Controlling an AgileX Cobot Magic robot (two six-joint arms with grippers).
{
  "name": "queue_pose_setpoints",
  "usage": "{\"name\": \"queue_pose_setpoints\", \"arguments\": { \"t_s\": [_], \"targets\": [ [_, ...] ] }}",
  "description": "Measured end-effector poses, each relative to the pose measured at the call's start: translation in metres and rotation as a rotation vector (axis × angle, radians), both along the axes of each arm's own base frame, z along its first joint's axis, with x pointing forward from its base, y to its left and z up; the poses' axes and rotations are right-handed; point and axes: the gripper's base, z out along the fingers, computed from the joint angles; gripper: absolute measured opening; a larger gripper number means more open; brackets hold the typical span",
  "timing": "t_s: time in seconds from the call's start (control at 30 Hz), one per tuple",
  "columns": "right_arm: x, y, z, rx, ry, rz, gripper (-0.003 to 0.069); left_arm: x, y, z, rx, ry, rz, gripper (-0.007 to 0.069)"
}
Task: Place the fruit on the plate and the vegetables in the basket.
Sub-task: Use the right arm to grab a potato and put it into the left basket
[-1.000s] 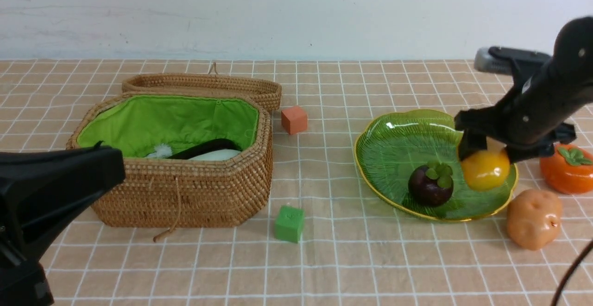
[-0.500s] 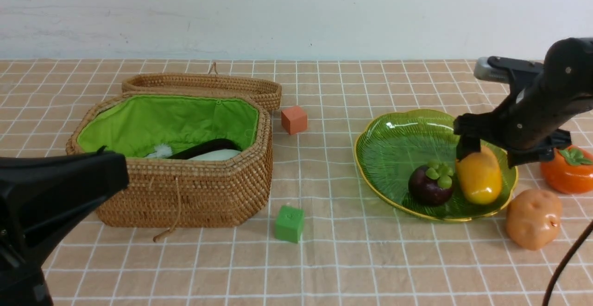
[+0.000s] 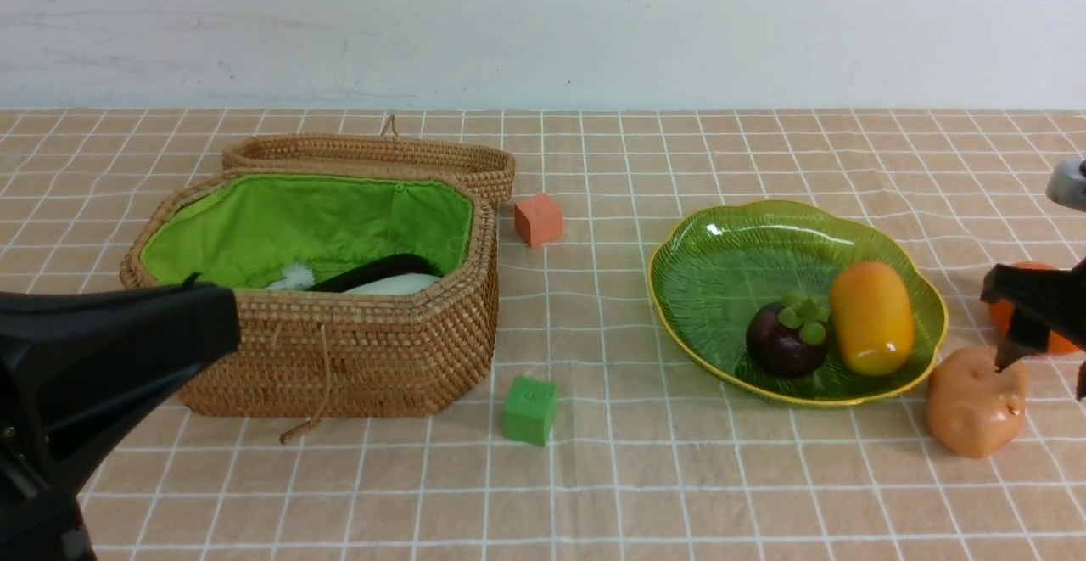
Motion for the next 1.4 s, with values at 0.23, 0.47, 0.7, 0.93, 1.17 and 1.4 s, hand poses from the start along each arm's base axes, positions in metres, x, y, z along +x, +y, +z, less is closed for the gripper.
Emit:
{"name": "queue_pose_setpoints", "arguments": {
  "t_s": [0.23,0.47,0.7,0.93,1.17,1.4],
  "targets": [
    [0.013,-0.004,-0.022,0.073,-0.019,-0.020,0.0589,0.000,0.000,0.000,0.003,0.001,0.001,-0.0013],
    [0.020,-0.005,-0.039,0.080,0.012,-0.020,0.0594,0.000,0.000,0.000,0.004,0.001,0.000,-0.0013],
    [0.019,-0.008,-0.041,0.027,0.045,0.021,0.0594,0.000,0.000,0.000,-0.001,0.007,-0.001,-0.0013],
    [0.018,-0.018,-0.045,0.034,0.073,-0.007,0.0596,0.000,0.000,-0.001,-0.002,0.014,-0.001,-0.0013],
    [0.024,-0.022,-0.071,0.044,0.137,0.019,0.0599,0.000,0.000,-0.001,-0.001,0.016,-0.001,-0.0013],
    [0.018,-0.022,-0.061,0.021,0.193,0.080,0.0570,0.000,0.000,-0.001,0.002,0.019,0.001,-0.0013]
  ]
}}
